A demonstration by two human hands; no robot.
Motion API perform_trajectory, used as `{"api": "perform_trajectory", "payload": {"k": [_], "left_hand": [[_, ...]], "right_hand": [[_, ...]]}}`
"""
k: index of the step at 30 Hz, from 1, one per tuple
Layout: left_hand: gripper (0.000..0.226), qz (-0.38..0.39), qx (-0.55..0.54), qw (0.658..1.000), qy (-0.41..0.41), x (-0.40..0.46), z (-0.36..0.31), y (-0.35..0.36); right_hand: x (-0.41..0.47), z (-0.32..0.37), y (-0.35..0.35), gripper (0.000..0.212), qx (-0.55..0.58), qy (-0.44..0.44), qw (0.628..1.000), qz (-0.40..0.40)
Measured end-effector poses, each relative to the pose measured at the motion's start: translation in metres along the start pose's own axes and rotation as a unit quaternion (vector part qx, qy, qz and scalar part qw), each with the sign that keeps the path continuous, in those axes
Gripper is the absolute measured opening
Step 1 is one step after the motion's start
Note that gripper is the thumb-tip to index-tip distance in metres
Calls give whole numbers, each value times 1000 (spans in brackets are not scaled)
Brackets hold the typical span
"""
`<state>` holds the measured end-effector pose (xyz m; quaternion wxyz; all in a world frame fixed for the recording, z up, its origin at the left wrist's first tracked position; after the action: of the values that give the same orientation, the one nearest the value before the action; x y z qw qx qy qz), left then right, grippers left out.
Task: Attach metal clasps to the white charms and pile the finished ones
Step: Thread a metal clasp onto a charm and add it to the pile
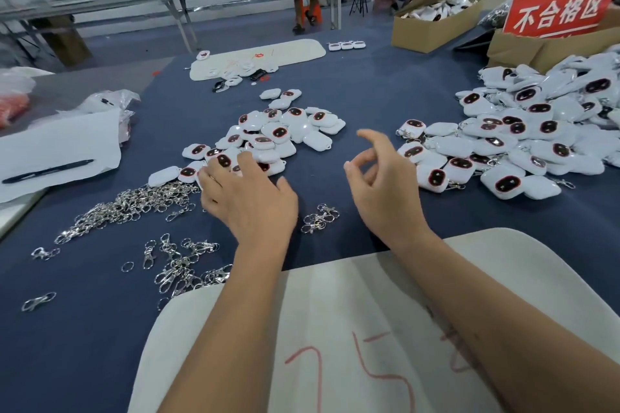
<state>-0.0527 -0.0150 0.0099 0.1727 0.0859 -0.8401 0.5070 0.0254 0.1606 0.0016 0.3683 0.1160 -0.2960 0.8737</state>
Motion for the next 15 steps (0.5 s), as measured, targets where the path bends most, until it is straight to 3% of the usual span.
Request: {"api": "perform_trajectory", "payload": {"k": [3,5,11,13,15], "left_hand": [[69,62,14,997,-33,12,11,6],[74,98,6,995,-32,16,13,13],[49,115,30,991,55,21,-1,20],[35,121,-34,986,106,20,-10,21],[34,136,-92,976,139,18,-22,20]], "right_hand": [[-2,11,21,54,-194,-69,973,102],[-2,15,34,53,-258,-90,952,138],[13,19,56,45,-241,-101,951,166],[14,20,61,46,-215,-107,954,182],[14,18,60,46,-176,-92,964,177]]}}
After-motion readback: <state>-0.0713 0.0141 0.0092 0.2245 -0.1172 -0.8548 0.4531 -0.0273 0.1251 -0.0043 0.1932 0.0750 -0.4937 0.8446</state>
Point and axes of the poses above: each hand's wrist, its own x-axis towards the middle knuckle, its own y-axis out of the palm, z = x × y, the point moved 4 cm from there along x, towards the middle knuckle, and after that the axes turned 7 degrees about y, right-handed, at the moved point
